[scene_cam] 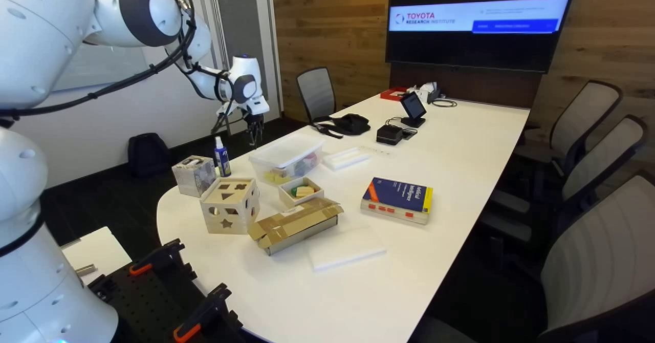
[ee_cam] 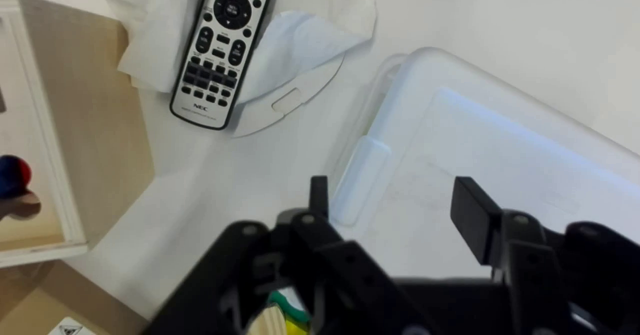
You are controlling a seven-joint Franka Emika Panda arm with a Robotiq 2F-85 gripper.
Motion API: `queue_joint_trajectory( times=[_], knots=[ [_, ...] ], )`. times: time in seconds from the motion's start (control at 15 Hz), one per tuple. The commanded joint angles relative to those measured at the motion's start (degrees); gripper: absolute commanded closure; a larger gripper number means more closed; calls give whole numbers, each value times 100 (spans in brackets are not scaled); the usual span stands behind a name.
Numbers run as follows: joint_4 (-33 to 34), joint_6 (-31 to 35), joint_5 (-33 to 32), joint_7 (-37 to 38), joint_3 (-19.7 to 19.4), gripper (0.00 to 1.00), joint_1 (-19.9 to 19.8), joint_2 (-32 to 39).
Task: Remove the white lid from the clear container.
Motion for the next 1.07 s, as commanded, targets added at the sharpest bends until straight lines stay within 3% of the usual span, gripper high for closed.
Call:
queue_joint_trajectory(
  times=[0.0, 0.07, 1.0],
  knots=[
    [533, -364, -35, -384, 178, 4, -252, 352],
    [669, -427, -13, -502, 214, 0, -305, 466],
    [2445, -1221, -28, -966, 218, 0, -338, 1806]
  ],
)
